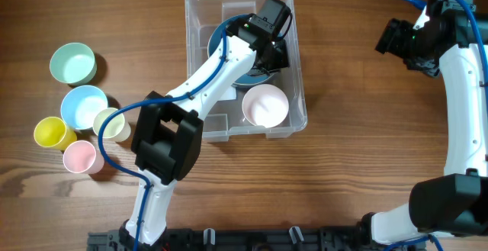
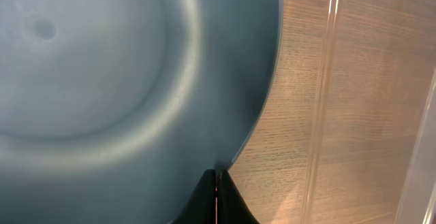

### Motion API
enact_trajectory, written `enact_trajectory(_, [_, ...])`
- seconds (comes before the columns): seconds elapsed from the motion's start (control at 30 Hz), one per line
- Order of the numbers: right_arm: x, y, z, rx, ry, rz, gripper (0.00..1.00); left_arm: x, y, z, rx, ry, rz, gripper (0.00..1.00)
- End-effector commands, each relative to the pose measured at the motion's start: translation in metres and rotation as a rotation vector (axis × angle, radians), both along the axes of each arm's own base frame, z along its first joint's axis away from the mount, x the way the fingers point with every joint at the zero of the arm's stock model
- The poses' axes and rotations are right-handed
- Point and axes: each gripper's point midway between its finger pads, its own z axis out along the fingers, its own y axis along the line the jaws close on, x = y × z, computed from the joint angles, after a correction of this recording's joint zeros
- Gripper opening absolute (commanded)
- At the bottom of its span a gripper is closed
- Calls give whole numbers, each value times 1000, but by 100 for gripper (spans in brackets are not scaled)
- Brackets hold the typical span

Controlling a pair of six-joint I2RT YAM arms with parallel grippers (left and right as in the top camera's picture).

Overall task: Pack container
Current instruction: 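Release and move the left gripper to the mint cup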

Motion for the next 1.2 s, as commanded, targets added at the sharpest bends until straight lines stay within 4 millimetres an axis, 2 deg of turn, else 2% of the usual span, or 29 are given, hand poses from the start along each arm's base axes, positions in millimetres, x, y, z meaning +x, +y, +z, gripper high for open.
enact_trajectory(0.0, [0, -2, -9, 1, 23, -2, 87, -8, -2, -17, 17, 43, -34, 4])
enact_trajectory(0.13, [0, -2, -9, 1, 23, -2, 87, -13, -1, -37, 45, 84, -38, 4])
enact_trajectory(0.27, [0, -2, -9, 0, 22, -2, 87, -6, -2, -24, 31, 33, -75, 4])
enact_trajectory(0.3, [0, -2, -9, 0, 21, -2, 87, 1, 0, -4, 14, -10, -72, 4])
enact_trajectory(0.37, [0, -2, -9, 0, 20, -2, 87, 18, 17, 41, 37, -131, -18, 4])
enact_trajectory(0.43, [0, -2, -9, 0, 20, -2, 87, 30, 52, 93, 105, -261, 72, 4])
enact_trajectory(0.47, [1, -2, -9, 0, 19, -2, 87, 33, 81, 125, 156, -335, 141, 4])
enact_trajectory(0.5, [1, -2, -9, 0, 19, -2, 87, 35, 105, 148, 191, -383, 198, 4])
enact_trajectory(0.53, [1, -2, -9, 0, 19, -2, 87, 37, 127, 162, 211, -407, 246, 4])
enact_trajectory(0.57, [0, -2, -9, 1, 20, -2, 87, 40, 145, 164, 218, -402, 280, 4])
enact_trajectory(0.63, [0, -2, -9, 1, 20, -2, 87, 47, 169, 154, 246, -369, 325, 4])
enact_trajectory(0.7, [0, -1, -9, 5, 19, 0, 87, 59, 181, 127, 279, -319, 344, 4])
enact_trajectory(0.8, [0, -1, -9, 5, 19, 0, 87, 73, 180, 79, 331, -255, 304, 4])
enact_trajectory(0.97, [1, 0, -9, 7, 19, 1, 87, 83, 175, 27, 375, -191, 246, 4])
enact_trajectory(1.07, [1, 0, -9, 7, 19, 1, 87, 89, 174, 9, 384, -181, 244, 4])
enact_trajectory(1.17, [1, -1, -9, 7, 19, 1, 87, 91, 173, 5, 385, -181, 244, 4])
